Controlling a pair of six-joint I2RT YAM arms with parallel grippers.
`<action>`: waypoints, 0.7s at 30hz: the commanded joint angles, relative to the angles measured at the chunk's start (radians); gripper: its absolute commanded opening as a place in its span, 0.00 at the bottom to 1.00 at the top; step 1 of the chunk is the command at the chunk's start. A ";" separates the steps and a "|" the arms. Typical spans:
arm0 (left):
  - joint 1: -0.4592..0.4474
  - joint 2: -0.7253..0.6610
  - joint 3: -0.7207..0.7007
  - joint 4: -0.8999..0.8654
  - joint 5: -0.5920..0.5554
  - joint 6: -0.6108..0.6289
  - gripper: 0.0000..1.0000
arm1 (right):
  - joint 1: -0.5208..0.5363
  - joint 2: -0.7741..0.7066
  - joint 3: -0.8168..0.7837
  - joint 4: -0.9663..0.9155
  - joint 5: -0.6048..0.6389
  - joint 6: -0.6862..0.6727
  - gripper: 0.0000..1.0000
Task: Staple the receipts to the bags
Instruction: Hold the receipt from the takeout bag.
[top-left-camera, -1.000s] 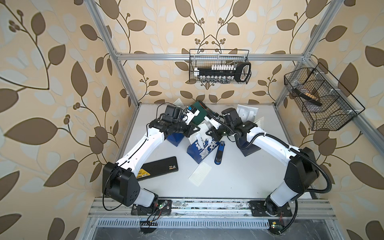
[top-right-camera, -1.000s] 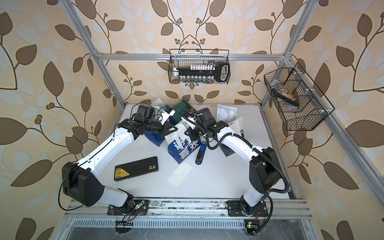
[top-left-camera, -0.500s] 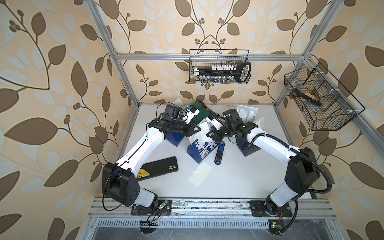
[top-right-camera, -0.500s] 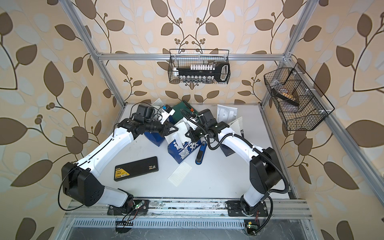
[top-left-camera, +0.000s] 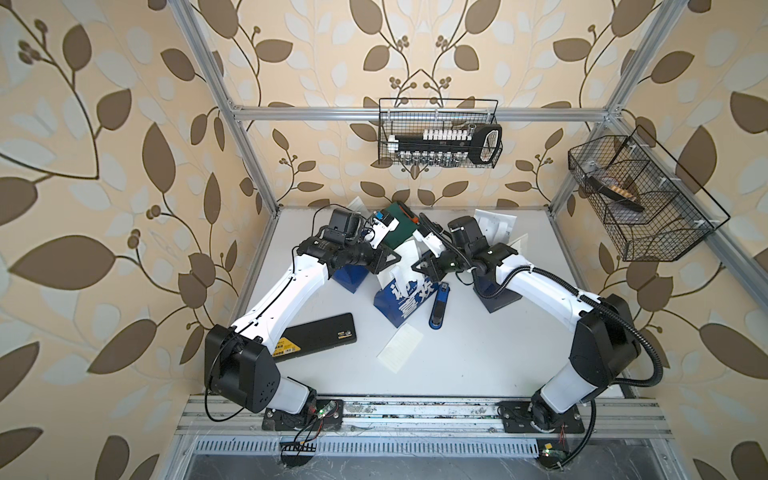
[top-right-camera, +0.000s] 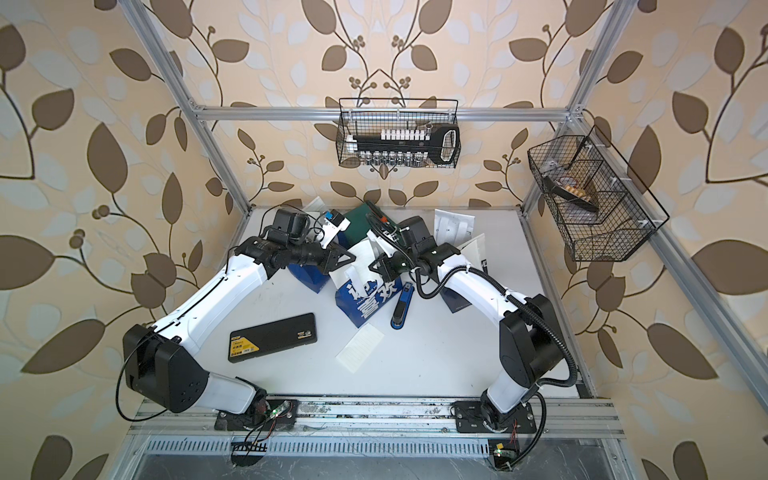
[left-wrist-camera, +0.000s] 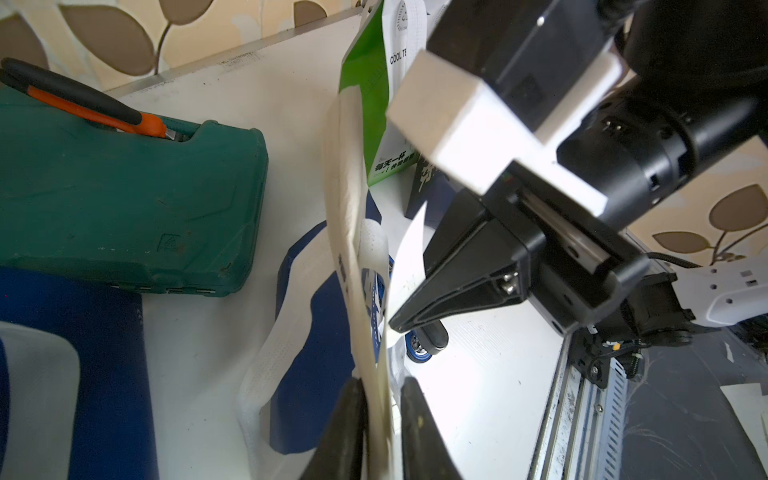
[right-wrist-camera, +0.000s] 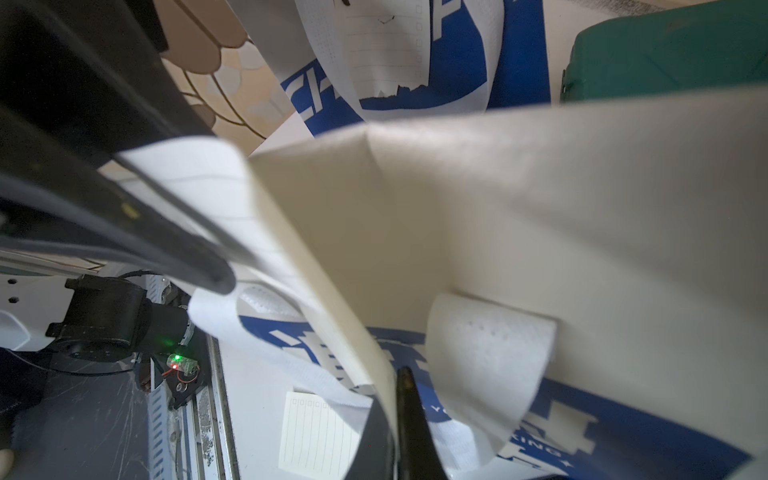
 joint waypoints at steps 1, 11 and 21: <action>-0.012 -0.009 0.035 -0.008 -0.001 0.017 0.18 | -0.002 -0.007 -0.025 0.007 -0.014 -0.001 0.00; -0.012 -0.011 0.036 -0.010 -0.009 0.017 0.21 | -0.001 -0.005 -0.025 0.004 -0.005 -0.009 0.00; -0.016 -0.009 0.050 -0.037 0.003 0.035 0.00 | -0.002 -0.005 -0.023 0.017 0.004 0.004 0.00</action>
